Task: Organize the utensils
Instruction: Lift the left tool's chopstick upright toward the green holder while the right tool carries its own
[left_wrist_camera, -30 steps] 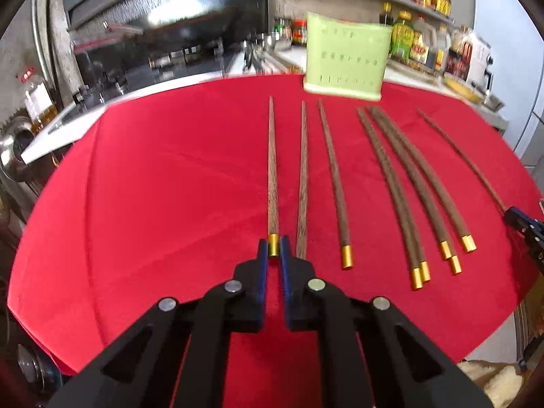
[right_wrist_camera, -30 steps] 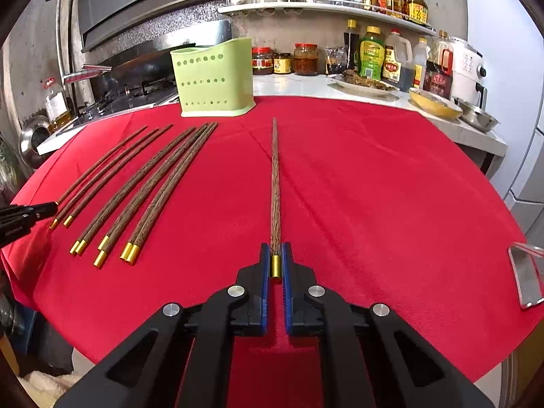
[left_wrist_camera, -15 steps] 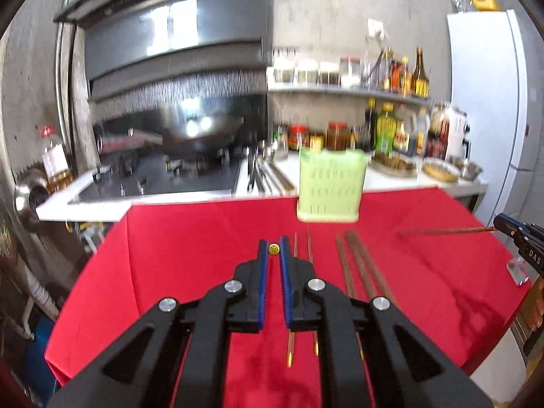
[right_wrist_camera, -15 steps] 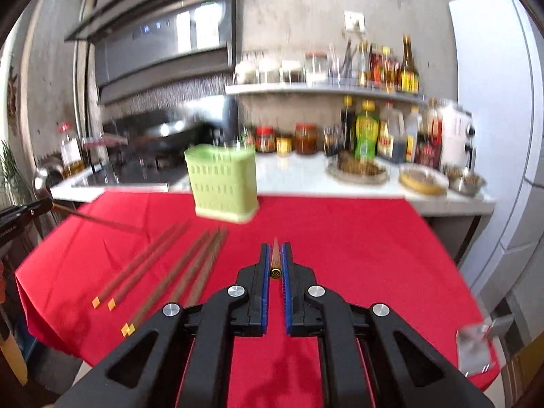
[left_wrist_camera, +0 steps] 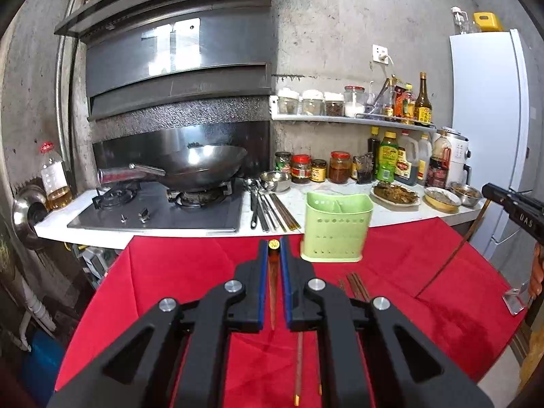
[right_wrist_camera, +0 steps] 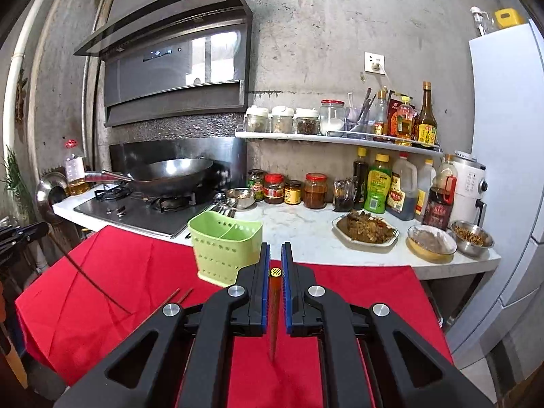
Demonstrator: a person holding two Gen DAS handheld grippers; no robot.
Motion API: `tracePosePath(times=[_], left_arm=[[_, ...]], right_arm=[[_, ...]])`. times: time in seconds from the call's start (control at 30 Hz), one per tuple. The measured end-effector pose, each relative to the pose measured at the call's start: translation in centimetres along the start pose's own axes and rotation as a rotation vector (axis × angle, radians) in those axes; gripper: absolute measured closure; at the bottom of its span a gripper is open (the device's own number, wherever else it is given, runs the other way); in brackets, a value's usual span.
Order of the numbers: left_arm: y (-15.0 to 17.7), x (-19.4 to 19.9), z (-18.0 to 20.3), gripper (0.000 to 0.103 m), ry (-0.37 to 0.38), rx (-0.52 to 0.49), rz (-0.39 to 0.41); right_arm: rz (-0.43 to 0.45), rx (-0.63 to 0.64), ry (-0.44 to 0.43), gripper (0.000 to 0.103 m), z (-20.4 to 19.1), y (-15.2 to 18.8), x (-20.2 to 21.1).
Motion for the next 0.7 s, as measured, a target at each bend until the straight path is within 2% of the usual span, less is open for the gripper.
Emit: tracePosePath(times=[0.1,0.27,0.43,0.53,0.7], left_arm=[[-0.2,-0.5,-0.2,0.096,0.018,0.009,0.002],[-0.1,-1.5,-0.1,0.096,-0.006,-0.018,0.005],[3.0,-4.8,-0.1,0.096,-0.016,-0.025,-0.13],[4.0,-5.3,-0.5,0.096,-0.042,-0.033,-0.132],[5.1,-5.7,-0.7,0.096,-0.035,-0.029,-0.162]], right_arm=[[-0.004,0.008,0.011,0.095,0.1,-0.1,-0.9],[-0.035,0.003,0.029,0.095,0.6,0.9,-2.8],[-0.079,0.005,0.021,0.095,0.2,2.5,-4.0],[-0.107,0.011,0.021,0.095,-0.1,3.8,-4.8],[-0.137,0.0,0.007,0.096,-0.5,5.3,-5.4]])
Point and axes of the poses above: each gripper's, at about its wrist camera, not at the fingertips, and x roughly against the way its jaws point, z to its right, y to its underside, the point moved 3 cm from there along -x, roughly the way its jaws point, and after that the axes turned 9 degrees about z, right-handed, at the moved point
